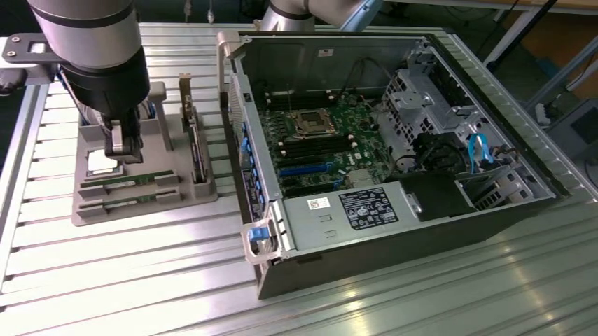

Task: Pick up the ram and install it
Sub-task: 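Pick up the ram and move it above insertion slot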

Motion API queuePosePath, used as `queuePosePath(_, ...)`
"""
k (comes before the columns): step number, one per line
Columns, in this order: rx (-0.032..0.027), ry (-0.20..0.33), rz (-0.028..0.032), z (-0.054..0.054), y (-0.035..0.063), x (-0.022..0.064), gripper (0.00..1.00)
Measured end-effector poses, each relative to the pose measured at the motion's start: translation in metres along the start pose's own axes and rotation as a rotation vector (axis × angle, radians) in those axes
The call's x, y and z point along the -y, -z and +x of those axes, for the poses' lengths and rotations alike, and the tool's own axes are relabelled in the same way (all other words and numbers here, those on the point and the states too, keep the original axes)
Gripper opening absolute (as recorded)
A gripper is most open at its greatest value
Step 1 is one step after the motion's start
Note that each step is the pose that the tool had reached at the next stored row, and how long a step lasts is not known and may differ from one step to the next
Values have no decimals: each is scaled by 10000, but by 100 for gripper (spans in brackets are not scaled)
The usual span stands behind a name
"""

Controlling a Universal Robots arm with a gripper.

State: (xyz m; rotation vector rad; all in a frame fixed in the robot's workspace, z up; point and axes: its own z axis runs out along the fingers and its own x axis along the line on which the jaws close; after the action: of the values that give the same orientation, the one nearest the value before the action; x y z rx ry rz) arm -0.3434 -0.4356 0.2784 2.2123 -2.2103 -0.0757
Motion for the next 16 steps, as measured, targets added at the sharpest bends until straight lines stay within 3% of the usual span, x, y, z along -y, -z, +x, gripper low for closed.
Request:
queuePosePath(8,1,0,0,208,3,-16,31)
queuePosePath(16,2,0,0,231,-29,-17,31)
